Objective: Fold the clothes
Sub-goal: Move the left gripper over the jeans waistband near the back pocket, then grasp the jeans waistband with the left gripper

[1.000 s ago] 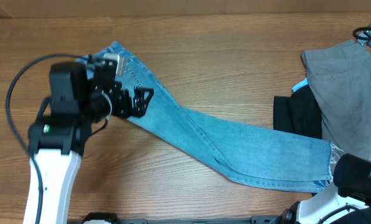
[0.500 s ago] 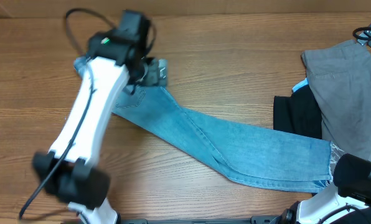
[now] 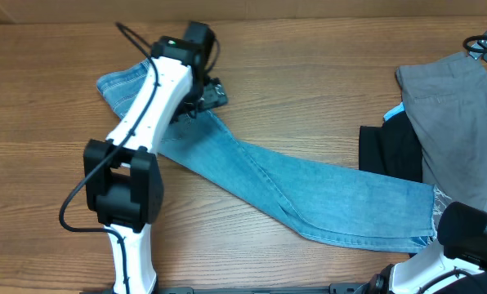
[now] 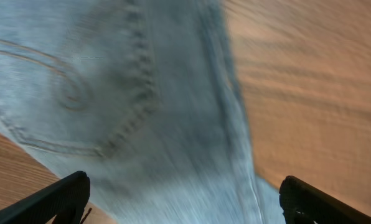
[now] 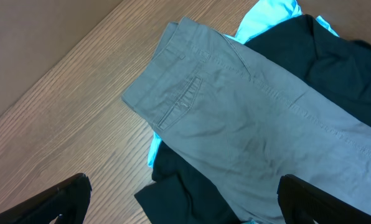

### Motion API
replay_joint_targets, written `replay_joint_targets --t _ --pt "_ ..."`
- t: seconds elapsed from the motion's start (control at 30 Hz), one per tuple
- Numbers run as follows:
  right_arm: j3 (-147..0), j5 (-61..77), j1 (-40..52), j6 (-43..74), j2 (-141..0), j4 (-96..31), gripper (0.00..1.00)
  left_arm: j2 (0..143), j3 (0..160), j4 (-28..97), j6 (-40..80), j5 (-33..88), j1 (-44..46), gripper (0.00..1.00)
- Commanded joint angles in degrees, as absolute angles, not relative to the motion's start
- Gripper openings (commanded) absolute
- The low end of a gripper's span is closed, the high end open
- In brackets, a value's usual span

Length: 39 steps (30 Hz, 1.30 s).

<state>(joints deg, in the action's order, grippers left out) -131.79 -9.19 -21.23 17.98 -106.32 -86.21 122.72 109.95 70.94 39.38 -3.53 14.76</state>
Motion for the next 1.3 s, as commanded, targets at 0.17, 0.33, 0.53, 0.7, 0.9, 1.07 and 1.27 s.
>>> replay_joint_targets --t 0.17,0.33,0.53,0.7,0.9,1.07,1.27 --pt "-132.73 -9.13 -21.19 18.17 -104.57 -86.04 1.00 129.29 111.61 67.46 38.52 -4.43 11.99 1.00" --pt "-132.73 -9.13 -21.19 18.20 -104.57 -86.06 1.00 129.86 111.61 63.77 38.30 -5.02 13.06 1.00" --pt "-132.73 -9.13 -21.19 18.20 -104.57 -86.04 1.00 129.99 111.61 61.69 38.35 -9.54 14.24 1.00" --pt "-132.73 -9.13 -21.19 18.17 -104.57 -86.04 1.00 130.58 111.59 61.14 38.35 -14.15 14.83 1.00" --pt "-132.73 -9.13 -21.19 18.17 -104.57 -86.04 1.00 132.79 111.59 60.66 36.97 -15.88 15.05 1.00" --pt "-132.73 -9.13 -21.19 18.20 -104.57 -86.06 1.00 134.43 111.59 60.77 35.38 -16.71 15.03 1.00" --pt "-132.73 -9.13 -21.19 18.17 -104.57 -86.04 1.00 134.63 111.59 61.91 34.24 -21.06 15.03 1.00"
